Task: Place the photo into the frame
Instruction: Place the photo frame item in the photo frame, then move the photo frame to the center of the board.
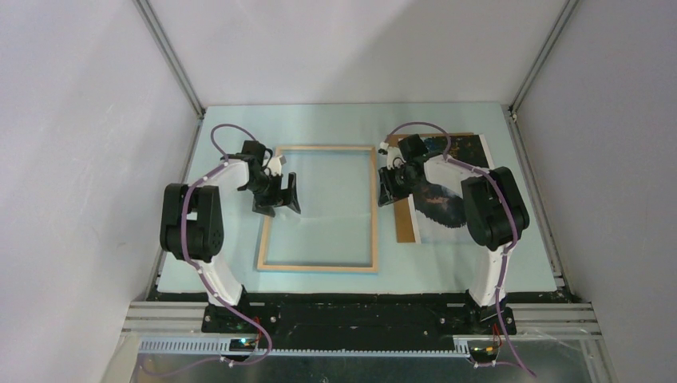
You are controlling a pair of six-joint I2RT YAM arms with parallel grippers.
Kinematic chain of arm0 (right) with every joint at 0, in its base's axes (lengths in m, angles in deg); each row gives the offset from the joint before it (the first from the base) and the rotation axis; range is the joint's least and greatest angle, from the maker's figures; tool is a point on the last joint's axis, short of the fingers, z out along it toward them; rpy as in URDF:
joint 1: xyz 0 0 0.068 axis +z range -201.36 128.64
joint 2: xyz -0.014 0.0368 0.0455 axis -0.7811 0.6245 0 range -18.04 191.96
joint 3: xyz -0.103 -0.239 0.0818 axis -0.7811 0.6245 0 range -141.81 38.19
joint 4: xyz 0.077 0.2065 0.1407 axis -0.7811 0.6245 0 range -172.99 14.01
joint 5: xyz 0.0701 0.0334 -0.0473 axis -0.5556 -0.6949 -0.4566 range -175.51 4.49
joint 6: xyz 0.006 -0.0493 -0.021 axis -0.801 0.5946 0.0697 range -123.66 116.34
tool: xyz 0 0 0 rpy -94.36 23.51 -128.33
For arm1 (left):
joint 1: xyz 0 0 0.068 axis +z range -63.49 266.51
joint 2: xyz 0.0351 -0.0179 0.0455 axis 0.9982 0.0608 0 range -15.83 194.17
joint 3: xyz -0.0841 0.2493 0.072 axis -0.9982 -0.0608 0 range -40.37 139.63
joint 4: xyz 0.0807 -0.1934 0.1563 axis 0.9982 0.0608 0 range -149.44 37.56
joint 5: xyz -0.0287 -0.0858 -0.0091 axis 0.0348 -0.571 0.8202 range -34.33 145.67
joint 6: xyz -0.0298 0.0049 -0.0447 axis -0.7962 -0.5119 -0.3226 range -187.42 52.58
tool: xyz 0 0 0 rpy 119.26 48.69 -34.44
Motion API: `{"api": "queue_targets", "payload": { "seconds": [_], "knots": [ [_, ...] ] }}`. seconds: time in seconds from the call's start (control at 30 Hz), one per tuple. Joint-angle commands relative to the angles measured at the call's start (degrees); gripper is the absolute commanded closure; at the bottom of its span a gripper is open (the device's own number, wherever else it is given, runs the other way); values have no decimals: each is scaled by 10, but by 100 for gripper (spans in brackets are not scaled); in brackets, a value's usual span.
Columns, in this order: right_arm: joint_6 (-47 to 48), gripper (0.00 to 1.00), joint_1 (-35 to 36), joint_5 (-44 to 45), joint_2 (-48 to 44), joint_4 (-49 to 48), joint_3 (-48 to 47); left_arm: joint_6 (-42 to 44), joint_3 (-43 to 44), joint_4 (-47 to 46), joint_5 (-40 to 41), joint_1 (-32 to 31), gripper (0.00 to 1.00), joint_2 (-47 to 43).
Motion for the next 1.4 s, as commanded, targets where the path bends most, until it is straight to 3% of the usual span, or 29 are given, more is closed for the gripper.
{"api": "queue_targets", "payload": {
  "seconds": [0.0,0.27,0.5,0.97,1.37],
  "knots": [
    [2,66,9,-7,-10,2,-30,22,8,14,26,2,0,-31],
    [2,65,14,-17,-12,1,-40,26,8,19,27,2,0,-31],
    [-2,57,29,-15,8,12,-60,22,7,19,17,2,0,-30],
    [-19,56,39,17,53,24,-75,19,6,17,4,1,0,-32],
    [-28,73,28,25,64,30,-74,19,8,17,-11,-2,0,-26]
  ]
}}
